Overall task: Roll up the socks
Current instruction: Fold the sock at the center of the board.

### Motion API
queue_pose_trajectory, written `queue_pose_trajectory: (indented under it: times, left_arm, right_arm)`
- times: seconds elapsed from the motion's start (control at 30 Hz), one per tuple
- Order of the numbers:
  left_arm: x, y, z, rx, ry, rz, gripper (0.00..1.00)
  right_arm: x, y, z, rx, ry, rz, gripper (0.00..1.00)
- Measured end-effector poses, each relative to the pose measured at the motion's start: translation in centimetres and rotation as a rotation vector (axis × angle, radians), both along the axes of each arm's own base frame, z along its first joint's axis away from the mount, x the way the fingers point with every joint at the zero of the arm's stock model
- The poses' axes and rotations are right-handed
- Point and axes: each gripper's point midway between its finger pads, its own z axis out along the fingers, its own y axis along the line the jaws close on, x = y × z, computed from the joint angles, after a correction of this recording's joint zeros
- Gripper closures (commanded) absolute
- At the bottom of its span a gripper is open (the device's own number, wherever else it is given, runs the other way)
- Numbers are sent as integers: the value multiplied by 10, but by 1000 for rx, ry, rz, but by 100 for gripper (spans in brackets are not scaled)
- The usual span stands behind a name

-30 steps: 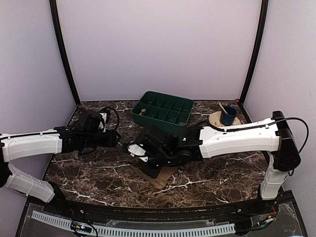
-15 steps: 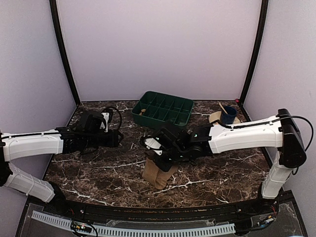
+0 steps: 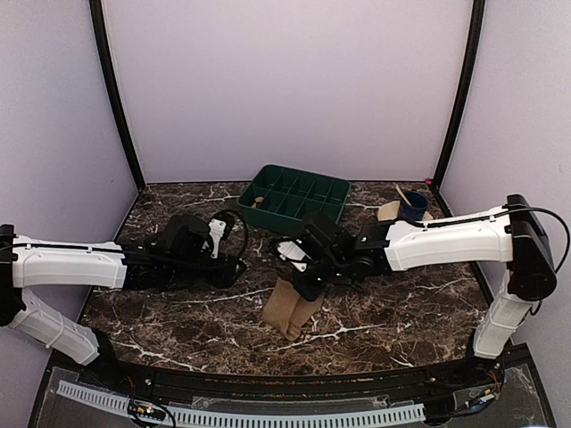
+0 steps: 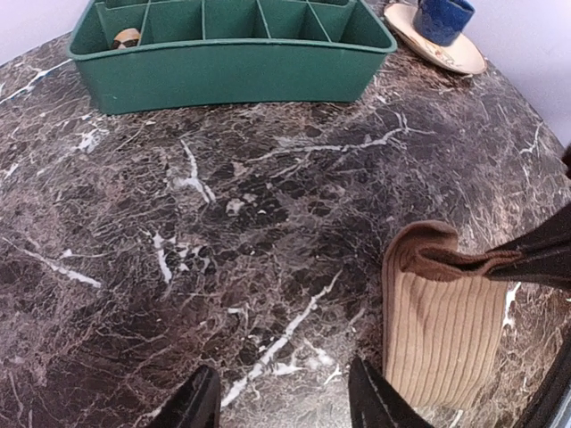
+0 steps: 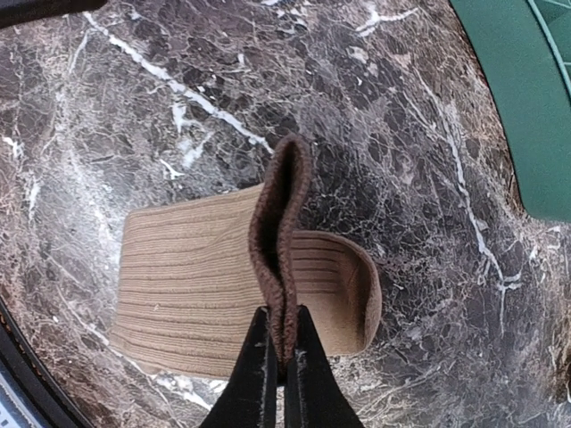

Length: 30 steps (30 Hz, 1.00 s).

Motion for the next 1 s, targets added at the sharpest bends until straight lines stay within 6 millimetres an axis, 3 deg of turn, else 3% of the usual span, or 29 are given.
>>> queue_pose_trajectory:
  times: [0.3, 0.6, 1.0]
  left_arm:
    - [-25, -31, 1, 2, -25, -158, 51]
    - [-52, -59, -19, 40, -3, -324, 51]
    - [-68, -84, -34, 72, 10, -428, 52]
  right_arm:
    - [2, -14, -19, -25, 27, -21, 100]
    - [3, -29, -35, -34, 52, -53, 100]
    - [14, -32, -37, 0, 58, -75, 100]
